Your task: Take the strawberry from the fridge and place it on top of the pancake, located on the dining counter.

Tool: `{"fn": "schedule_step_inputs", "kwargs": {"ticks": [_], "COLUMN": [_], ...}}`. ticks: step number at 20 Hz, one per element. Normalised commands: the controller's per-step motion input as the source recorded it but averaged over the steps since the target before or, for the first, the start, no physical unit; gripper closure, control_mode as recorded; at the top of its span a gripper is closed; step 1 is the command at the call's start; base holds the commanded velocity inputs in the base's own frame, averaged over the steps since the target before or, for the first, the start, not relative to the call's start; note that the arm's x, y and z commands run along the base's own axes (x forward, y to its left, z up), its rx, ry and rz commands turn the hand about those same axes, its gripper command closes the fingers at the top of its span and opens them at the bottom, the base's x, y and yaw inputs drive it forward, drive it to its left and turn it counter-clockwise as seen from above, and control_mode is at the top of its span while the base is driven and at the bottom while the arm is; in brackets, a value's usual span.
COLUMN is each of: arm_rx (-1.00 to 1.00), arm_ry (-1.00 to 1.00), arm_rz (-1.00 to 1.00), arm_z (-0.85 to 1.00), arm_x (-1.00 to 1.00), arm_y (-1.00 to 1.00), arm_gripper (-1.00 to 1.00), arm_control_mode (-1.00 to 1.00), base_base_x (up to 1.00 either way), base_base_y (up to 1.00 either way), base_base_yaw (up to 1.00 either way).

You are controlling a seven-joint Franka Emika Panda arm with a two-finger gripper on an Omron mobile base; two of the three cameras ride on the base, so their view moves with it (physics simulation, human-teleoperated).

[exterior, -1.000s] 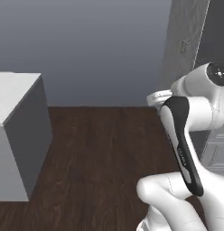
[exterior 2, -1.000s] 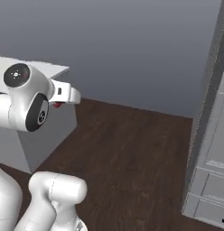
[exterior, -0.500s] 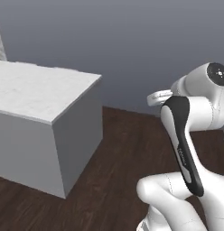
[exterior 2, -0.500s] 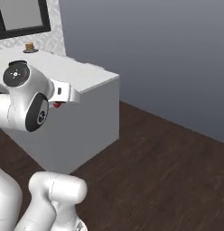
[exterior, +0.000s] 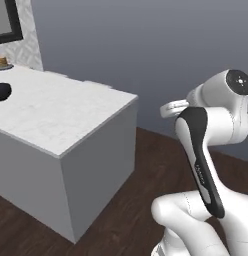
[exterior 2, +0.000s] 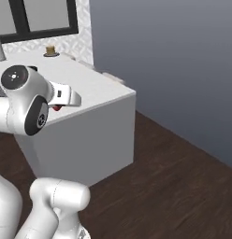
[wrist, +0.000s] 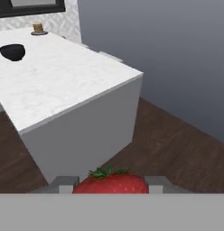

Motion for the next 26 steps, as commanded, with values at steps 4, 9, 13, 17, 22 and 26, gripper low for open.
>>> {"fn": "schedule_step_inputs", "kwargs": {"ticks": [4,9,13,17,22,26], "arm_rx": [0.0,0.0,0.0,0.0,0.0,0.0], "arm_ry": [0.0,0.0,0.0,0.0,0.0,0.0], "arm_rz": [0.0,0.0,0.0,0.0,0.0,0.0], "arm_z": [0.0,0.0,0.0,0.0,0.0,0.0], "arm_x": [0.0,0.0,0.0,0.0,0.0,0.0], "arm_y": [0.0,0.0,0.0,0.0,0.0,0.0], "arm_gripper": [1.0,1.0,1.0,1.0,1.0,1.0], "arm_control_mode": [1.0,1.0,1.0,1.0,1.0,1.0], "base_base_x": [1.0,1.0,1.0,1.0,1.0,1.0], "base_base_y": [-0.57,-0.54,-0.4,-0.33,-0.35,-0.36], "base_base_yaw": [0.06,0.02,0.07,0.12,0.19,0.23]}}
